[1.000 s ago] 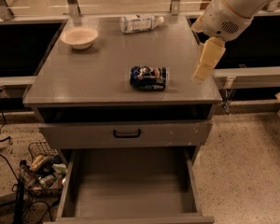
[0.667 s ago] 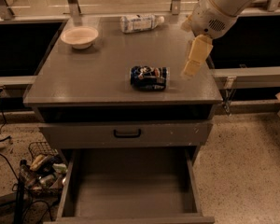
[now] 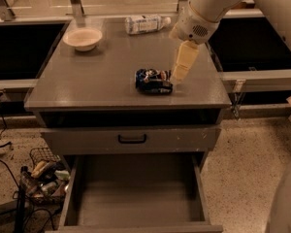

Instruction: Place pepsi can into middle drawer

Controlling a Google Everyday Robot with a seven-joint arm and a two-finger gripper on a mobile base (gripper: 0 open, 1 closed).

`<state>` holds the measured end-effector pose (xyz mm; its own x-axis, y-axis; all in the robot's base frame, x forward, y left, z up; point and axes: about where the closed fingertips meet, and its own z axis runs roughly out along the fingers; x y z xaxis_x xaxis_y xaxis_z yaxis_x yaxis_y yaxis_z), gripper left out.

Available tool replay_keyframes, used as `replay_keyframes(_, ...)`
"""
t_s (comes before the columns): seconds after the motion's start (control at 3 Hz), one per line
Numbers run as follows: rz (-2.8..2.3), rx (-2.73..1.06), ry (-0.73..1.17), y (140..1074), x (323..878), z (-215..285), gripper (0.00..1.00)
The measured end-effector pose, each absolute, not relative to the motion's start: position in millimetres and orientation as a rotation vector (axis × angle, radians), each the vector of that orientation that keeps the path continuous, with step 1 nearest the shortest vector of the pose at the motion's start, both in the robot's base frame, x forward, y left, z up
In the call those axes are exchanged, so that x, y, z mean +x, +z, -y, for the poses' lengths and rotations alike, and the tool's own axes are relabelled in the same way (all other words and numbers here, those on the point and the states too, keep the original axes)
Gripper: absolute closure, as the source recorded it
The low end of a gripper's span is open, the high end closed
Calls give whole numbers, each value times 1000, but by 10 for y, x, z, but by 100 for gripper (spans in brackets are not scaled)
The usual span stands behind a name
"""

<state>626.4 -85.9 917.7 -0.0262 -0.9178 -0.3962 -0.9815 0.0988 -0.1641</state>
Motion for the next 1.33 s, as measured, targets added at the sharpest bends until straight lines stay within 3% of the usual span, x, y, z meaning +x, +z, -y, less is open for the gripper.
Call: replay_keyframes(1.33,-1969,-1840,380,8783,6516,525,0)
